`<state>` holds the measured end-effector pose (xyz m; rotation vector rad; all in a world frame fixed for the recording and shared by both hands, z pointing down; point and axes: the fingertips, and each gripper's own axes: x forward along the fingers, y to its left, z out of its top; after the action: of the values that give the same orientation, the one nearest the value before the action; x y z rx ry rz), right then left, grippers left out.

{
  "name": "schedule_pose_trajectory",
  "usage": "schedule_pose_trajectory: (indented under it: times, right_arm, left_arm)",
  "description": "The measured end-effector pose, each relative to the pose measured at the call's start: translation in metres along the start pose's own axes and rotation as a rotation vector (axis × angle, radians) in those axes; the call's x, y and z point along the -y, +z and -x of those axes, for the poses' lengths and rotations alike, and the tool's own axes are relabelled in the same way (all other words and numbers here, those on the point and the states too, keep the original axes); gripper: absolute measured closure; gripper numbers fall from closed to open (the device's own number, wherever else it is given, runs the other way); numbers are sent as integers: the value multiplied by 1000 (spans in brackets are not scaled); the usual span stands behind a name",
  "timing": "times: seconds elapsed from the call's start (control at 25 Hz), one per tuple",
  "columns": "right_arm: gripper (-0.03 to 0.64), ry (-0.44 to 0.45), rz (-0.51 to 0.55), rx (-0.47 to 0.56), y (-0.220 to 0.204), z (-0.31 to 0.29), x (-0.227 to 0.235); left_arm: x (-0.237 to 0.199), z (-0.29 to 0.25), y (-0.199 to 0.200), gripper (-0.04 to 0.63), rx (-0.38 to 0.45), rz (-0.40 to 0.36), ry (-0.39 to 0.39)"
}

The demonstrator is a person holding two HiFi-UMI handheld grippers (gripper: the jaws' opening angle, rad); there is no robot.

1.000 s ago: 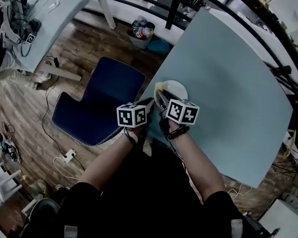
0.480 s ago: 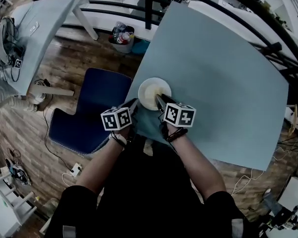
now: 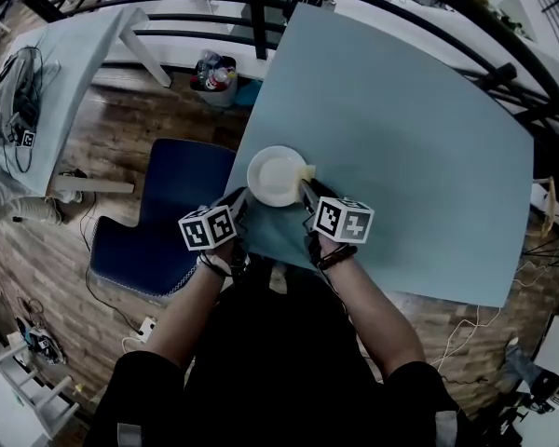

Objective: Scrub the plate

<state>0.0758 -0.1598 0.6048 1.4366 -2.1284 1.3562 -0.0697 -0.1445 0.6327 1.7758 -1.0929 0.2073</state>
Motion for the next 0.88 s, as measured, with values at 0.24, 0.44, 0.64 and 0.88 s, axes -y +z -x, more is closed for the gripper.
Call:
schedule_pose_trajectory:
  times: [0.24,0.44,0.64,0.88]
  right_arm:
    - [512,57,60,-30,-5,-22,-42]
    - [512,129,135,-119,-32,-57,-87]
    - [512,155,139,-148,-44,-70,-102]
    - [512,134,117,-137,-44,-59,-82]
  left_arm:
    - [-6,6,11,552,57,99,-57]
    - [-12,11,8,557,60,105,-71]
    - [-14,14,6,558,74,109,-69]
    - [-18,11,1,558,29,80,-22]
